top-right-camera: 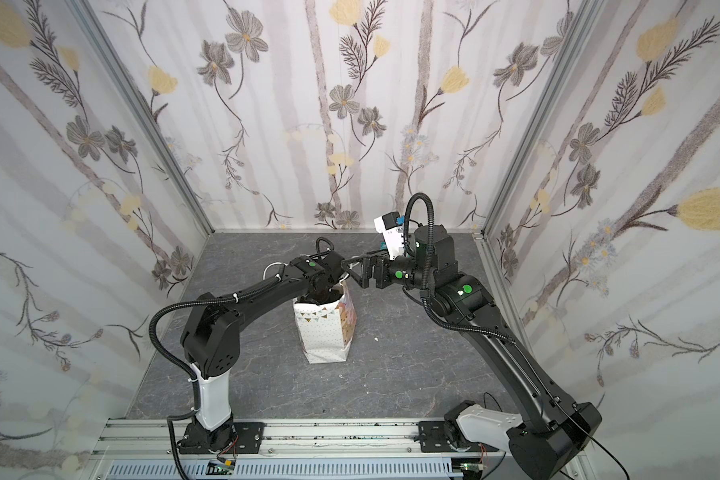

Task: Take the snacks out of the paper bag
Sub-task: 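Grasp the green-and-orange cracker pack with the left gripper inside the bag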

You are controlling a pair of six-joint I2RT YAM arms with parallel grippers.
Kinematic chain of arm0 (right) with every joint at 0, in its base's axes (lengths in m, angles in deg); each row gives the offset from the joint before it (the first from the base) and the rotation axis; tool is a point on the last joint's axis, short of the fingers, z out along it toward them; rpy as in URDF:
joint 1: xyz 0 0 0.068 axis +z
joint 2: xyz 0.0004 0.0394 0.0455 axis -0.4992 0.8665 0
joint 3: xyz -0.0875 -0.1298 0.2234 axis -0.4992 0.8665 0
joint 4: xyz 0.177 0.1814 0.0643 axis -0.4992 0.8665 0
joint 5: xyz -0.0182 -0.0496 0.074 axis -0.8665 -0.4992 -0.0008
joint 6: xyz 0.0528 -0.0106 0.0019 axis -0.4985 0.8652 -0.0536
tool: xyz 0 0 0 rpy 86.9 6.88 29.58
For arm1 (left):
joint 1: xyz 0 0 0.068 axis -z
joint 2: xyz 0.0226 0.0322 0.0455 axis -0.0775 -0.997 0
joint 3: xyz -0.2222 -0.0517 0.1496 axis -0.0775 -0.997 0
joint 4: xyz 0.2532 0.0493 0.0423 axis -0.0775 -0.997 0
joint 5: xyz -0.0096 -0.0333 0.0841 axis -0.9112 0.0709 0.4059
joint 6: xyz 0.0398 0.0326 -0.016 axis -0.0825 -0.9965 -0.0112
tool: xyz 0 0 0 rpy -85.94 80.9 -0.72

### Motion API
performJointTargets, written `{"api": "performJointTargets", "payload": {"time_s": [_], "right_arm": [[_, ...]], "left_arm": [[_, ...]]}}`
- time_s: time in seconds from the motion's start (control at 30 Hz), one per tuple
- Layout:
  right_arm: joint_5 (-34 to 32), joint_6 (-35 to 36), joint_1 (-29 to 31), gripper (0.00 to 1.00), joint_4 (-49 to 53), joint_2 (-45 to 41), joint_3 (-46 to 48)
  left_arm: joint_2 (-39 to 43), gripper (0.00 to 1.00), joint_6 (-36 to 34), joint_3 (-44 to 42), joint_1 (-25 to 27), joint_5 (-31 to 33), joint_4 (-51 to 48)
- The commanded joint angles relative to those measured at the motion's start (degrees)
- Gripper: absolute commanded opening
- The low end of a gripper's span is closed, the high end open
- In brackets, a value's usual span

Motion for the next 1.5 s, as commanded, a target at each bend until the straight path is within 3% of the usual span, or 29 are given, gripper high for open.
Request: {"api": "performJointTargets", "payload": {"time_s": [0.0, 0.23, 0.37, 0.57, 0.73, 1.0, 1.47], "right_arm": [[0.0, 0.6, 0.1, 0.99, 0.0, 0.2, 0.2], [-0.2, 0.4, 0.2, 0.99, 0.1, -0.1, 0.3], [-0.4, 0.4, 0.3, 0.99, 0.2, -0.3, 0.4], [-0.4, 0.1, 0.4, 0.99, 0.0, -0.2, 0.4], [-0.4, 0.1, 0.4, 0.99, -0.1, -0.3, 0.3], [-0.7, 0.0, 0.5, 0.99, 0.0, -0.5, 0.3], [-0.8, 0.1, 0.6, 0.99, 0.2, -0.6, 0.3]], "left_arm": [[-0.9, 0.91, 1.0, -1.7, 0.1, -0.8, 1.7], [-2.7, 0.95, 1.1, -4.5, 0.1, -2.0, 4.9], [-3.4, 0.89, 1.4, -6.0, 0.1, -2.8, 6.0], [-3.3, 0.64, 1.8, -7.0, 0.1, -3.9, 6.8], [-2.7, 0.30, 1.7, -6.5, 0.1, -3.7, 6.3], [-1.6, 0.00, 1.2, -4.7, 0.1, -3.1, 4.7], [1.6, 0.00, 0.8, -1.3, 0.1, -0.5, 1.2]]}}
